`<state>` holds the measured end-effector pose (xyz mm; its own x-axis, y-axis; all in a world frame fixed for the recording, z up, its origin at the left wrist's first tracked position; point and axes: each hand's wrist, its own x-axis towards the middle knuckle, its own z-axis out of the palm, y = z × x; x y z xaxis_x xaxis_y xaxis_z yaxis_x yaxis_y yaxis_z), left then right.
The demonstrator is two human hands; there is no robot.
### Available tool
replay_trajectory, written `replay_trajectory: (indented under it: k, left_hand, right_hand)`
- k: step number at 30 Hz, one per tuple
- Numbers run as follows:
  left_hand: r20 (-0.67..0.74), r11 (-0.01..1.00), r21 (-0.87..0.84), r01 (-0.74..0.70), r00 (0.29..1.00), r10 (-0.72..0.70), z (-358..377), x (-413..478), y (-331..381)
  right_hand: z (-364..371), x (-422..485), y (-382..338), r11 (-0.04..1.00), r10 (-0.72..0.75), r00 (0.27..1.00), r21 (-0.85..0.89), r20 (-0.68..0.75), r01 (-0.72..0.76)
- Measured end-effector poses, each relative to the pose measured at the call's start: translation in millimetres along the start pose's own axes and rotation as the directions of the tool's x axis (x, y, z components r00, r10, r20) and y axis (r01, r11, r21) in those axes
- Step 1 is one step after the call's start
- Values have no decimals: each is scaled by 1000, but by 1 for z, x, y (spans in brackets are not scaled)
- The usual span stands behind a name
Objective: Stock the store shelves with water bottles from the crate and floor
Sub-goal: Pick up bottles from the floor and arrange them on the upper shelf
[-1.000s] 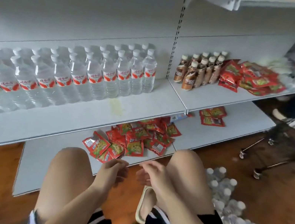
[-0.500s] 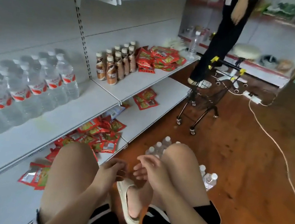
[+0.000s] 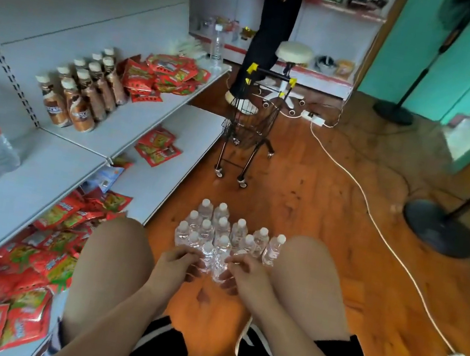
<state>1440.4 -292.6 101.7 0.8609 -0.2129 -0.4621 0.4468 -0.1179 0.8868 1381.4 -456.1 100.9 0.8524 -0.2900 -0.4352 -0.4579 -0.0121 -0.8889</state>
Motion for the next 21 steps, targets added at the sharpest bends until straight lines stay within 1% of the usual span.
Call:
replay_trajectory:
  k: [6, 9, 11, 12, 14, 21]
  left_hand:
    - [113, 994, 108, 16, 993, -28, 43, 11, 4]
    - [187, 984, 177, 20, 981, -54, 74, 16, 2]
    - [203, 980, 198, 18, 977, -59, 87, 15, 1]
    - [217, 978, 208, 13, 975, -59, 94, 13, 2]
    - [259, 977, 214, -5, 964, -52, 105, 13, 4]
    - [373, 968, 237, -80, 928, -14, 131, 44, 27]
  right_hand:
    - [-40, -3, 18, 998, 39, 993, 53, -114, -34]
    - [-64, -1, 29, 997, 37, 984, 75, -175, -25]
    - [-75, -5, 32, 997, 26, 978, 83, -207, -9]
    - [-81, -7, 35, 993, 39, 973, 118, -226, -12]
    - [-88, -12, 39, 983, 64, 971, 182, -231, -22]
    - [-109, 11, 33, 970, 129, 971, 229, -204, -81]
